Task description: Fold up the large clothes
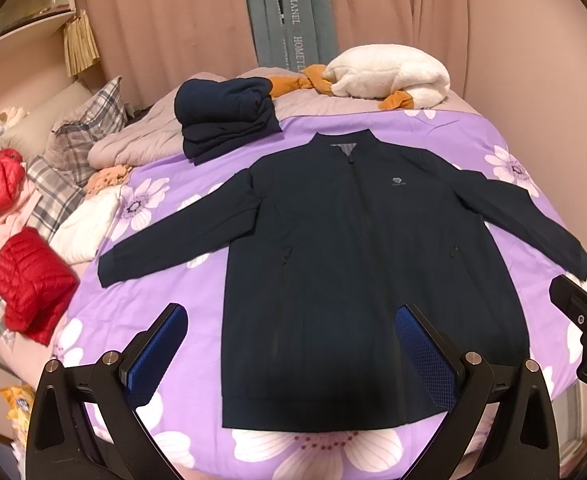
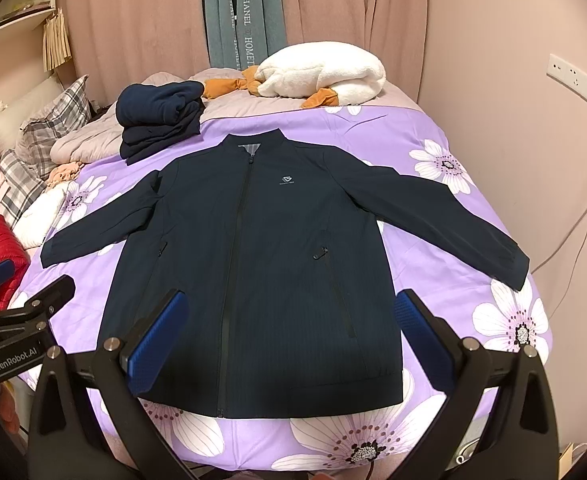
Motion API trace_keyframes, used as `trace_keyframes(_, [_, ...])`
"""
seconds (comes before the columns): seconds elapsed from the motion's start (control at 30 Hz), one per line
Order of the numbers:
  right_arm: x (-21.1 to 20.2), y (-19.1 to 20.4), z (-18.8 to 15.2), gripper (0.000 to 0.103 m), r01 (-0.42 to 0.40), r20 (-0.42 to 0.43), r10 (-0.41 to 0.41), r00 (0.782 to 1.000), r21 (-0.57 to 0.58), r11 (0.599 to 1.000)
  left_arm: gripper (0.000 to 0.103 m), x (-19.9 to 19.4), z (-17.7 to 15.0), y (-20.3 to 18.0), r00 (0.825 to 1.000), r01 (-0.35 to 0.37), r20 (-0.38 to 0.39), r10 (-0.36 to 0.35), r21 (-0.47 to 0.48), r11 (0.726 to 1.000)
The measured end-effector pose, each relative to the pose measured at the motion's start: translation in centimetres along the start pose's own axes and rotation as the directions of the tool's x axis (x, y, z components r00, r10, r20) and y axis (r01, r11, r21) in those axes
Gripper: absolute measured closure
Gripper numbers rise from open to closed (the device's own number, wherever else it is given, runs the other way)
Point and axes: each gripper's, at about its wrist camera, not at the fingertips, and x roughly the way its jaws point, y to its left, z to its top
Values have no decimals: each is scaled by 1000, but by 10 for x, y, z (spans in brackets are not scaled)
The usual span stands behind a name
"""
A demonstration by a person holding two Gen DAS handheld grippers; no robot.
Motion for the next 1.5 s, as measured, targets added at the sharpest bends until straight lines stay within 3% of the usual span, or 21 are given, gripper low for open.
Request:
trace_keyframes(0.17, [1,-4,0,0,-6,1,6,1000,16,1000,0,2,-1,-1,1000,10,-19,-10,2,1000])
trace_keyframes(0.27, [6,-20,0,0,-115,8,115,993,98,989,0,7,-1,3,996,90,-28,-90,-25,996])
trace_keyframes(0.3, [9,-28,0,0,-173,13,172,985,138,975,0,12,0,8,984,170,-35,-172,-56,984])
trace_keyframes(0.37, [19,-50,-2,0,-286,42,285,958,248,925,0,21,0,16,958,278,-43,-284,-116,954])
trace_keyframes(0.4, [25,-61,-4,0,-318,63,314,947,301,899,0,31,0,24,930,355,-39,-366,-169,919])
trace_keyframes(0.5, [40,-94,-13,0,-381,138,356,924,386,840,0,48,0,38,876,467,26,-482,-300,832])
trace_keyframes(0.53, [44,-107,-17,0,-411,166,376,911,407,816,0,52,1,41,876,466,38,-481,-327,822])
trace_keyframes(0.63, [55,-143,-31,0,-494,268,415,870,469,733,0,64,3,44,895,436,58,-441,-310,845])
trace_keyframes(0.7, [59,-163,-39,0,-498,320,383,867,513,699,0,70,5,48,870,485,88,-484,-324,812])
trace_keyframes(0.77, [67,-182,-48,0,-479,339,342,876,535,696,0,82,0,54,851,515,100,-515,-350,783])
trace_keyframes(0.8, [76,-191,-52,0,-447,318,318,893,550,705,0,90,0,55,831,546,124,-542,-374,750])
trace_keyframes(0.83, [85,-200,-56,0,-413,288,299,910,566,713,0,96,1,55,823,554,129,-552,-391,734])
trace_keyframes(0.9, [105,-218,-65,0,-334,221,250,943,618,712,0,112,-3,54,819,553,104,-565,-411,725])
trace_keyframes(0.97, [125,-239,-75,0,-291,197,215,957,690,662,0,128,-7,52,826,529,58,-560,-425,735])
trace_keyframes(1.07, [146,-269,-86,0,-255,182,180,967,755,604,0,148,-12,44,853,464,-23,-522,-425,777])
trace_keyframes(1.23, [188,-303,-75,0,-145,118,85,989,784,603,0,162,-2,37,888,400,-70,-455,-372,838])
trace_keyframes(1.33, [216,-328,-66,0,-84,97,11,995,789,608,0,164,5,35,899,388,-61,-435,-350,852])
trace_keyframes(1.5, [239,-364,-60,0,-114,179,-87,980,861,495,0,175,17,38,896,393,-53,-441,-364,844])
